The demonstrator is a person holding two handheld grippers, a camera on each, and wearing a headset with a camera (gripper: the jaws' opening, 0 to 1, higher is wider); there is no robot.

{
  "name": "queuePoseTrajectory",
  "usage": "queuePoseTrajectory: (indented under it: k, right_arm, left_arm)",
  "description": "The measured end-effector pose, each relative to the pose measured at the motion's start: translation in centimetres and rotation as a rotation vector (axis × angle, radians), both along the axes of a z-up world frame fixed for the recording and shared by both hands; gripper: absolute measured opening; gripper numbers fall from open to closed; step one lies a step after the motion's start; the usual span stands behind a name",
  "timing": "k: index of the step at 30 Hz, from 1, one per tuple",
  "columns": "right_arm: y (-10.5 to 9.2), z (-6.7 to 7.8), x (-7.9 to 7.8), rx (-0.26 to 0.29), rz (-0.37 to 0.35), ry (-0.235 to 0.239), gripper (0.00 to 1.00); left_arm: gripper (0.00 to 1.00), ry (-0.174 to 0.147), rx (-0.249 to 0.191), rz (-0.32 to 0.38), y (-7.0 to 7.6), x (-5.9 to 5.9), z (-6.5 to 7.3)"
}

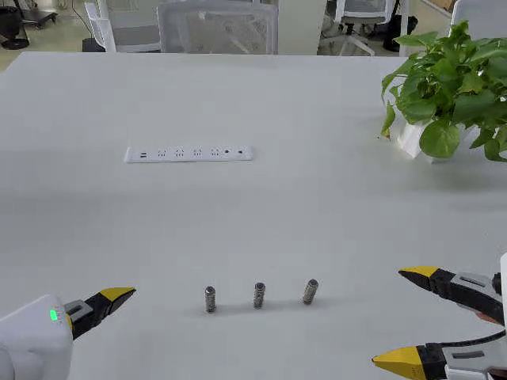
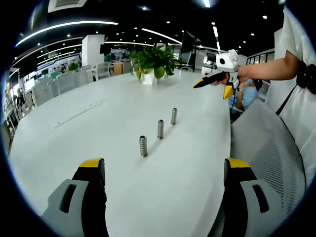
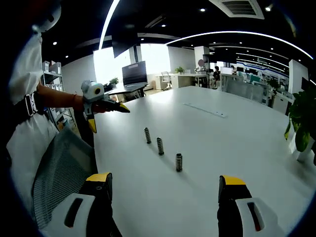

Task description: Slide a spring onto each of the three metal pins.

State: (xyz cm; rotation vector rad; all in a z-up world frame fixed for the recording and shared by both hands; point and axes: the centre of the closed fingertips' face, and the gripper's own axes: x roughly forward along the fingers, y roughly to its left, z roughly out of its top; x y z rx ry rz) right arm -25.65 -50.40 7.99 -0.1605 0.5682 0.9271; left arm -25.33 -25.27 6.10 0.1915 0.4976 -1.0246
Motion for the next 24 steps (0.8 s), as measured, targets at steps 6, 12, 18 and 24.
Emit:
queuePoseTrajectory:
  k: [6,12,18,24]
  right_arm:
    - [0.05,0.00,0.30,0.000,0.001,-0.003,0.88]
    - [0.07,-0.03,0.32,0.000,0.008,-0.005,0.88]
    - [-0.08,-0.09,0.33,0.002,0.006,-0.005,0.88]
    - [-0.06,-0.13,0.31,0.003,0.008,-0.008,0.88]
  left_arm:
    - [0.99,-0.002,0.000,-0.004,-0.08,-0.09,0.05]
    - [0.99,0.000,-0.005,-0.009,-0.22,-0.34,0.11]
    - [0.99,0.001,-0.005,-0.012,-0.25,-0.54,0.18]
    - [0.99,0.000,-0.008,-0.008,-0.09,-0.46,0.31]
